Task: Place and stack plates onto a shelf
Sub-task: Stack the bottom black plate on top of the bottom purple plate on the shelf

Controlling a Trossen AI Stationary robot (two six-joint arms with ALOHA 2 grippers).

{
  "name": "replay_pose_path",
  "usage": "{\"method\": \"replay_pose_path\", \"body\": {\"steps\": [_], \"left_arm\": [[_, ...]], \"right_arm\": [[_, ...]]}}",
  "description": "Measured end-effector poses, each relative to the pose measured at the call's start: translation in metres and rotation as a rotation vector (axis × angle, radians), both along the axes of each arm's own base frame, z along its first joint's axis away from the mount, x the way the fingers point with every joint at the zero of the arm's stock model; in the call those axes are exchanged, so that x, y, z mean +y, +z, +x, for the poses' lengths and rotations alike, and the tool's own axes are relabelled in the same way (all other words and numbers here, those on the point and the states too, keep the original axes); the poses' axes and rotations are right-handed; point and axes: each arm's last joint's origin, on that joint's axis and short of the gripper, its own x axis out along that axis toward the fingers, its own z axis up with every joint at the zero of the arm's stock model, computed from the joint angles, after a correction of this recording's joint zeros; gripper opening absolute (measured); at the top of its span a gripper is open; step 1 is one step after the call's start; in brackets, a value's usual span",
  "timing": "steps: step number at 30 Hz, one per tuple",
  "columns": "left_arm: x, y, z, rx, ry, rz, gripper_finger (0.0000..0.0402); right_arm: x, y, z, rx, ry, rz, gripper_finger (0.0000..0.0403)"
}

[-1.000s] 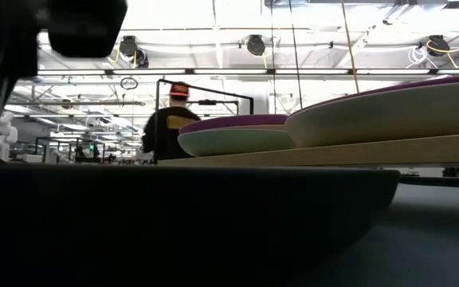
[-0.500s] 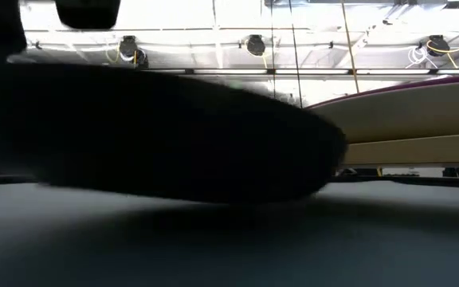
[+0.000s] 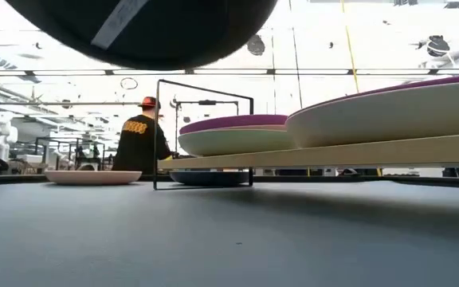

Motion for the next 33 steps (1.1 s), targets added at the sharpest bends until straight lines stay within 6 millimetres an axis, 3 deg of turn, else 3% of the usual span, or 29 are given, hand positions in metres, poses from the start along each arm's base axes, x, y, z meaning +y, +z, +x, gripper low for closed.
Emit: {"method": "replay_pose_path", "body": {"steps": [9, 16, 22, 27, 33], "left_arm": [[0.025, 0.021, 0.000, -0.072, -0.028, 0.063, 0.0011], [0.050, 0.045, 0.026, -0.166, -0.003, 0.084, 0.0011], [0.078, 0.054, 0.049, -0.252, 0.028, 0.120, 0.0010], [0.089, 0.050, 0.072, -0.326, 0.029, 0.139, 0.0010], [0.086, 0.032, 0.100, -0.380, -0.034, 0.156, 0.0010]], "right_arm": [[-0.003, 0.006, -0.008, -0.026, -0.028, 0.008, 0.0132], [-0.007, 0.006, -0.019, 0.015, -0.075, 0.017, 0.0132], [-0.012, 0.012, -0.031, -0.016, -0.142, -0.016, 0.0132], [-0.016, 0.017, -0.040, -0.048, -0.187, -0.039, 0.0132], [-0.018, 0.021, -0.046, -0.072, -0.210, -0.048, 0.0132]]}}
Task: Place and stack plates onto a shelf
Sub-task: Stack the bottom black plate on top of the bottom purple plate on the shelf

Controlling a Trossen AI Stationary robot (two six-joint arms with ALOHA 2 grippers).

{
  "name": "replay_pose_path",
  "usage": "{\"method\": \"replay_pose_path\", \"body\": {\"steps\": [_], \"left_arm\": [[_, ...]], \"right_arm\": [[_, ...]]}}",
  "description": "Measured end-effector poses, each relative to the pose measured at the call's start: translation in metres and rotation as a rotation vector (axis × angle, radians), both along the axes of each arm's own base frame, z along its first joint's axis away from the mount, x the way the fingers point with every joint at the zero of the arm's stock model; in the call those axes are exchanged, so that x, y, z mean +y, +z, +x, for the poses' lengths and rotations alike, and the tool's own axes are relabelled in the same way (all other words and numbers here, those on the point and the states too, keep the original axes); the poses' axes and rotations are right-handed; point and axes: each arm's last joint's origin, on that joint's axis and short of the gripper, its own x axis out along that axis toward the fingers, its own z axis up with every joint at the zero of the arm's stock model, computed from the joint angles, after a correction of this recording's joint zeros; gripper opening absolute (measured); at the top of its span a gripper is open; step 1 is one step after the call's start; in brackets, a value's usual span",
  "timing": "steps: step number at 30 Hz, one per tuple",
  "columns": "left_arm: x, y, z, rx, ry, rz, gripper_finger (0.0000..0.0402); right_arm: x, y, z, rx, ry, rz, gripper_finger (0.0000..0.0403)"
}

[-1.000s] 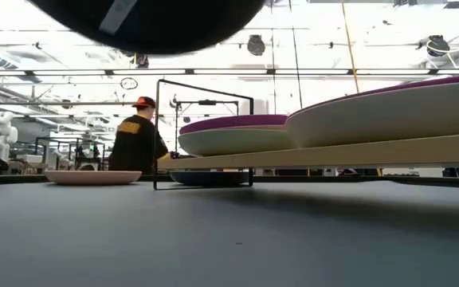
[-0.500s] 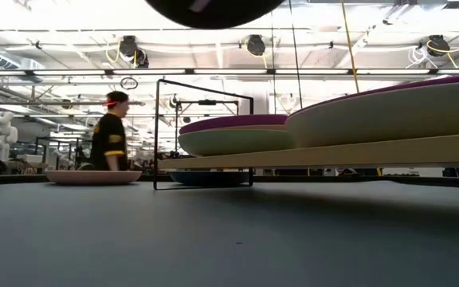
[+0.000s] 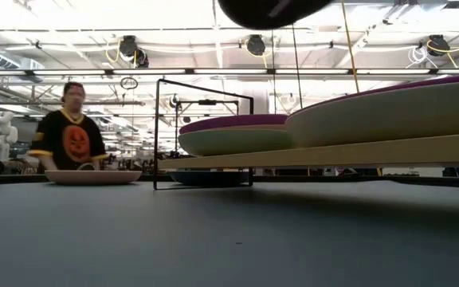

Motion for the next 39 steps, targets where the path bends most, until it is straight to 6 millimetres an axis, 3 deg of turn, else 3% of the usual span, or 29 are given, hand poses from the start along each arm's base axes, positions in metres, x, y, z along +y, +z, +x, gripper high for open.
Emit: {"method": "replay_pose_path", "body": {"steps": [15, 24, 39], "left_arm": [[-0.015, -0.055, 0.040, 0.007, -0.107, 0.041, 0.0016], [-0.006, -0.078, 0.059, 0.011, -0.062, 0.017, 0.0024], [-0.013, -0.089, 0.061, 0.032, -0.146, 0.015, 0.0027]], "right_arm": [[0.000, 0.000, 0.000, 0.000, -0.004, 0.001, 0.0132], [-0.001, 0.000, 0.001, -0.008, -0.043, -0.027, 0.0132], [-0.001, 0.000, 0.001, -0.009, -0.041, -0.024, 0.0132]]}}
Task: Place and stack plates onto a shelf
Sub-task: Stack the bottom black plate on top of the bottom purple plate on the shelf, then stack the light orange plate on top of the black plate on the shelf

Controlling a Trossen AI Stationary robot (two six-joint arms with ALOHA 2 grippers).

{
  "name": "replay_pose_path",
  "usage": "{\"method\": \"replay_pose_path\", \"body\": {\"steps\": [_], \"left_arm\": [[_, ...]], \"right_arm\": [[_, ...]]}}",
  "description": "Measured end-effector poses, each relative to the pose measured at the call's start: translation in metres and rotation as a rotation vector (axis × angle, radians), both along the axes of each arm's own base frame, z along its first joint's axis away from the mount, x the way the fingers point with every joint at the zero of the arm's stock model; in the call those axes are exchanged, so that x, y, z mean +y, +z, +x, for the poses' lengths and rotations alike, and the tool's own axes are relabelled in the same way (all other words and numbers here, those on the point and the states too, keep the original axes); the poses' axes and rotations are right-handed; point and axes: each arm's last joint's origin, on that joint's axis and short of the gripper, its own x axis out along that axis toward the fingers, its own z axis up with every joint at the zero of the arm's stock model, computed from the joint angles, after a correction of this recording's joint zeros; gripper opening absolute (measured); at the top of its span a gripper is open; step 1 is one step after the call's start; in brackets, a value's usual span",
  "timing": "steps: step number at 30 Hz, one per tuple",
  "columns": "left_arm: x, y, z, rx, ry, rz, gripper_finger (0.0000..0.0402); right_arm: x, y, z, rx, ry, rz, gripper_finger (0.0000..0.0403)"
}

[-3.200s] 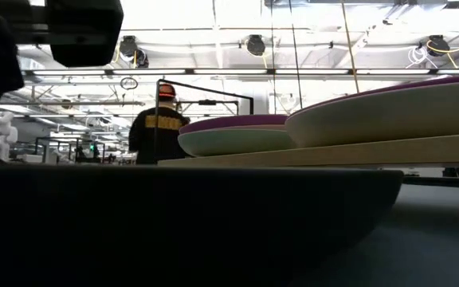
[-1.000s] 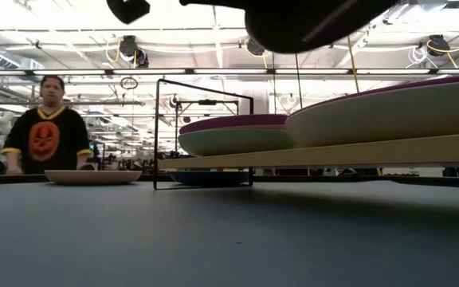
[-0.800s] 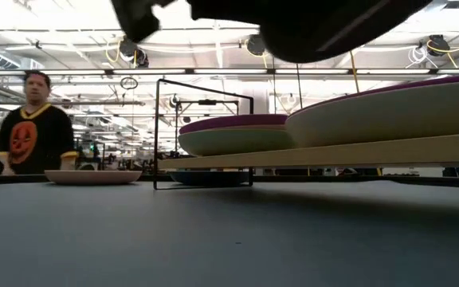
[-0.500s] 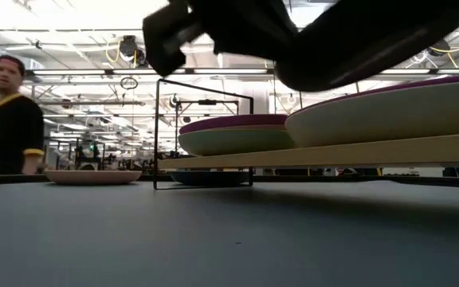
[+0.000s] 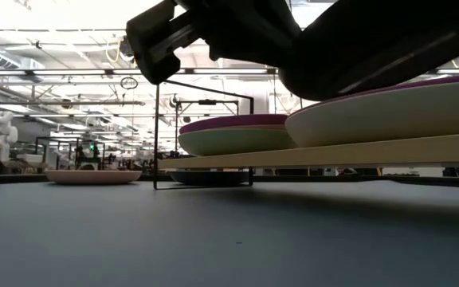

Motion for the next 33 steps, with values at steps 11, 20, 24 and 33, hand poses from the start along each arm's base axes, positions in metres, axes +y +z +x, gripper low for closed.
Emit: {"method": "replay_pose_path", "body": {"steps": [11, 20, 24, 33], "left_arm": [[0.0024, -0.0004, 0.0005, 0.025, -0.002, -0.058, 0.0028], [0.0090, -0.0024, 0.0009, 0.074, 0.020, -0.116, 0.0030], [0.0083, -0.0009, 0.0022, 0.059, 0.022, -0.142, 0.0053], [0.0080, 0.0016, 0.0046, 0.041, 0.054, -0.206, 0.0118]], "right_arm": [[0.0000, -0.0001, -0.0001, 0.006, 0.011, -0.015, 0.0132], [0.0000, -0.0002, -0.0001, 0.010, 0.020, -0.029, 0.0132], [0.0000, -0.0002, -0.0001, 0.010, 0.020, -0.030, 0.0132], [0.0000, -0.0002, -0.0001, 0.010, 0.020, -0.030, 0.0132]]}}
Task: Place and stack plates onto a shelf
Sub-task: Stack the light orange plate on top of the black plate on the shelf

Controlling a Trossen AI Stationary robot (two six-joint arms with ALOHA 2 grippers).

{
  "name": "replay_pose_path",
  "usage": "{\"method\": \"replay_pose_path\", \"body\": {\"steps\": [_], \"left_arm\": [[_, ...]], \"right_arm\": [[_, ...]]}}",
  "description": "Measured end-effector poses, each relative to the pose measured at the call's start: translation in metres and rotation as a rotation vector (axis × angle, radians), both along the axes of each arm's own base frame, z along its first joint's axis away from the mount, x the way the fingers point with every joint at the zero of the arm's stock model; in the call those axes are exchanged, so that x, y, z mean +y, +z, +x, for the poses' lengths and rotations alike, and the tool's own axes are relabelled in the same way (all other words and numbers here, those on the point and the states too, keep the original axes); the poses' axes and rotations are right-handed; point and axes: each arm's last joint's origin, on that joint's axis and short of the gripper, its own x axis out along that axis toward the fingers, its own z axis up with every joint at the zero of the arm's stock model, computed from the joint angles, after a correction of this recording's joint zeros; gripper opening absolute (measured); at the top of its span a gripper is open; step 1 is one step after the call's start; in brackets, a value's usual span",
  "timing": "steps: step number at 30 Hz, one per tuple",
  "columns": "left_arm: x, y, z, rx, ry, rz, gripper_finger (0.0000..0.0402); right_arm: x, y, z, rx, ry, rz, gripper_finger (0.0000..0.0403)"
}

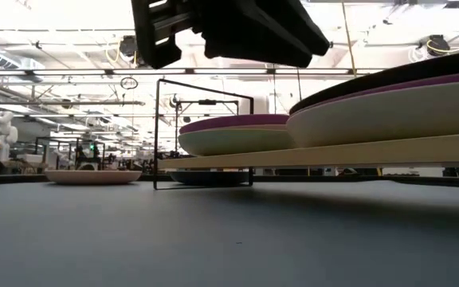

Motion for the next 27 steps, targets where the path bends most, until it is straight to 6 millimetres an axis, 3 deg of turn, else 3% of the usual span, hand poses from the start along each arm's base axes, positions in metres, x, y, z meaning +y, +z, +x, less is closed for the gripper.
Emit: {"method": "replay_pose_path", "body": {"steps": [7, 17, 27], "left_arm": [[-0.002, 0.012, 0.001, -0.056, 0.185, -0.111, 0.0122], [0.012, 0.075, -0.018, -0.208, 0.583, -0.413, 0.0122], [0.022, 0.122, -0.045, -0.365, 0.826, -0.593, 0.0122]], "right_arm": [[0.000, 0.000, 0.000, 0.000, -0.002, 0.003, 0.0132], [0.000, 0.000, 0.000, -0.005, -0.013, 0.020, 0.0132], [-0.002, 0.001, 0.000, -0.041, -0.124, 0.046, 0.0132]]}}
